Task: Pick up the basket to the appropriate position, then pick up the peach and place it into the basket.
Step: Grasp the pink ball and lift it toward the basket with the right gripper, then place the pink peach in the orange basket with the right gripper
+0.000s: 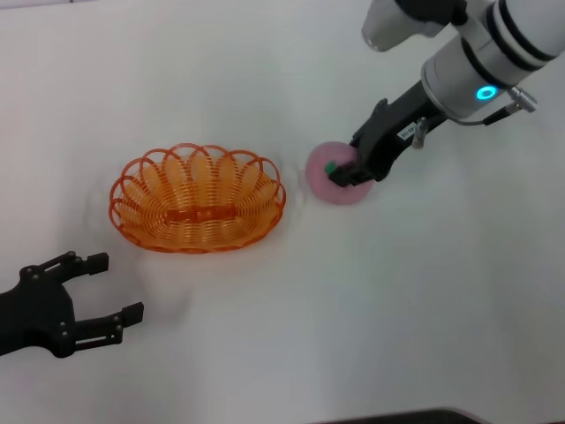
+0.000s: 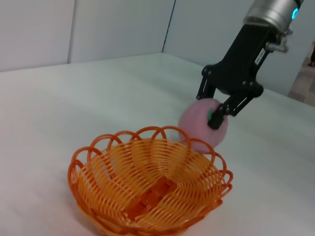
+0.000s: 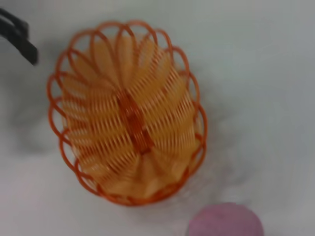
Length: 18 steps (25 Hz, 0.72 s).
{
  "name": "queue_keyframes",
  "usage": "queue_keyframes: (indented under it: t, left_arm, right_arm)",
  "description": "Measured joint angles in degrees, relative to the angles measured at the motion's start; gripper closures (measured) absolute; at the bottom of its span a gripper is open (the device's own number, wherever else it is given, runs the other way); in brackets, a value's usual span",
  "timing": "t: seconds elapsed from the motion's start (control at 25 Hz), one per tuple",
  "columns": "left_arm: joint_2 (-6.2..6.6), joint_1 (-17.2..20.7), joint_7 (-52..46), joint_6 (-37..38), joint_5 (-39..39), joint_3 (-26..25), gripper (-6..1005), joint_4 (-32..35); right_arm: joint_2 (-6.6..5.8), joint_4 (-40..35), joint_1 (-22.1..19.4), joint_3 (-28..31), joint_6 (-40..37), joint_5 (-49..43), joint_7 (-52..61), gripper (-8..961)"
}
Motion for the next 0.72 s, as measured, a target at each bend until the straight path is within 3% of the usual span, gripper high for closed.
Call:
queue_keyframes:
  t: [0.24, 0.44, 0.72]
  left_arm:
    - [0.0, -0.1, 0.0, -0.5, -0.1, -0.1, 78, -0.1]
    - [0.0, -0.3, 0.0, -0.7, -0.2, -0.1, 78, -0.1]
    - [0.0, -0.4, 0.0, -0.2, -0.8, -0.1, 79, -0.1]
  right_arm:
    - [-0.28, -6.0, -1.5, 4.5, -3.9, 5.1, 0.6, 676]
    - [-0.41, -6.8, -1.9, 8.6, -5.1, 8.2, 0.6, 674]
    - [-0.03, -3.8, -2.3, 7.1, -4.2, 12.7, -1.6, 670]
